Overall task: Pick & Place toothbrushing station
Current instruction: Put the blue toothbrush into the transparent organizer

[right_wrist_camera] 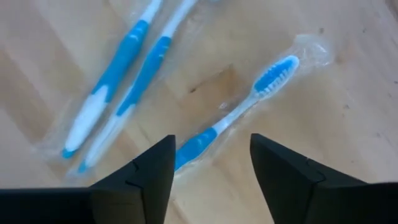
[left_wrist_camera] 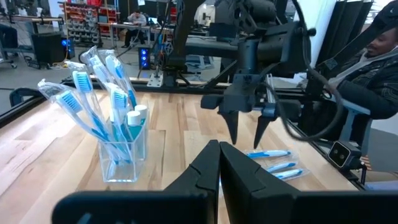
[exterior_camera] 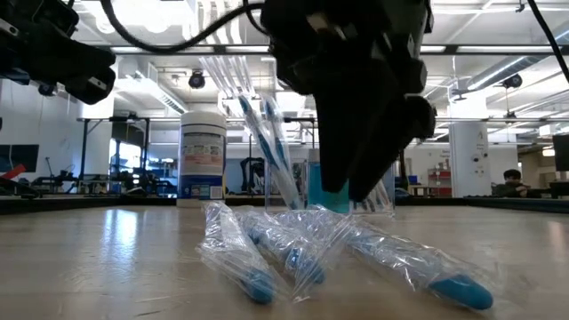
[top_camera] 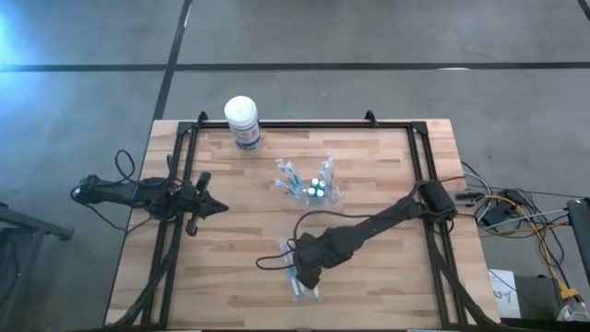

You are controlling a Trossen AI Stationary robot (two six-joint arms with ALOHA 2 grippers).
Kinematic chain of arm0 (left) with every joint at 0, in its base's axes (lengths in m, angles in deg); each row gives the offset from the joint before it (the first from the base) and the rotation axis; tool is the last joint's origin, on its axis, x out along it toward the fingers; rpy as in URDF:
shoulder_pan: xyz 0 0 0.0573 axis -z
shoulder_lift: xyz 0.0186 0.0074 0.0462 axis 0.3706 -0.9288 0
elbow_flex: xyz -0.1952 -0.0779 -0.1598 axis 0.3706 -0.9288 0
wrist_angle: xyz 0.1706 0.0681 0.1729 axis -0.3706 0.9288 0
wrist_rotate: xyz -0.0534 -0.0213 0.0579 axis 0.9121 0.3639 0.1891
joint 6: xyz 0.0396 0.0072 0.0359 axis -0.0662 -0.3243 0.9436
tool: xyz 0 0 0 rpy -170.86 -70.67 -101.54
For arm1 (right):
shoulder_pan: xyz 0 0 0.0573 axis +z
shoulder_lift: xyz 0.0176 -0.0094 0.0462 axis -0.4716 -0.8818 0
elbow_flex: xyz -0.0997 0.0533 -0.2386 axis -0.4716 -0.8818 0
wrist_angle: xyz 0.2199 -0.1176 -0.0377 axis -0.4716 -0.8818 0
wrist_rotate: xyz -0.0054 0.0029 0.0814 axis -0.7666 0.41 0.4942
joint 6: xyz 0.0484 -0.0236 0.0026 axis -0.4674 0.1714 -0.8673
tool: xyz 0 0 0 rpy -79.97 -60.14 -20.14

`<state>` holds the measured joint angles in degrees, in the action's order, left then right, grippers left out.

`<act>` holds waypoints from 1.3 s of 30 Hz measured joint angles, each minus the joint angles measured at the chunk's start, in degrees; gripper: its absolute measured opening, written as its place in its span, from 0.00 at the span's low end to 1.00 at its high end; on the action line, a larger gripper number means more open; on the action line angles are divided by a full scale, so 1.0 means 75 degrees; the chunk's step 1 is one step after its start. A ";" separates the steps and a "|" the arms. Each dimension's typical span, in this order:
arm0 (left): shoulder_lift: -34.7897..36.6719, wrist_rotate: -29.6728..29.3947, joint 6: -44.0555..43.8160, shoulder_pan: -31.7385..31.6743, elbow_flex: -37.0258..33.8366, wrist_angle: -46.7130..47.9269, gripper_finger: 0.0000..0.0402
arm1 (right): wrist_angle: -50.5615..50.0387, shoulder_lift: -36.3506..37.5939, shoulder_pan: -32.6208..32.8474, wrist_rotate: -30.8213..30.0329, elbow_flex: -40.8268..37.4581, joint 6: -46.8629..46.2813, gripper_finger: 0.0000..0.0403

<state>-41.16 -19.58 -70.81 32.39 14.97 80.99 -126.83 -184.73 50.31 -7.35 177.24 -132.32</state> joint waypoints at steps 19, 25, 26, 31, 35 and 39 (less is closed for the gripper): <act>0.0000 0.0007 0.0032 -0.0001 0.0000 -0.0009 0.03 | -0.0225 -0.0485 0.0015 0.0098 -0.0096 0.1885 0.27; 0.0000 0.0007 0.0020 -0.0001 0.0000 -0.0012 0.03 | -0.0289 -0.0453 0.0020 0.0106 -0.0104 0.1937 0.07; 0.0000 0.0007 0.0020 -0.0001 0.0000 -0.0012 0.03 | -0.0299 -0.0447 0.0022 0.0121 -0.0104 0.1937 0.05; 0.0000 0.0006 0.0058 -0.0001 0.0000 -0.0030 0.03 | -0.0518 -0.0240 0.0043 0.0120 -0.0101 0.2096 0.05; 0.0000 -0.0003 0.0085 0.0001 0.0000 -0.0190 0.03 | -0.0972 0.0296 0.0076 -0.0312 -0.0049 0.2140 0.05; 0.0000 -0.0006 0.0076 0.0002 0.0000 -0.0280 0.03 | -0.1031 0.1057 0.0210 -0.1132 -0.0064 0.2497 0.05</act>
<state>-41.16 -19.63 -70.24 32.41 14.97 78.89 -134.56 -176.80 51.89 -15.84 176.76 -113.59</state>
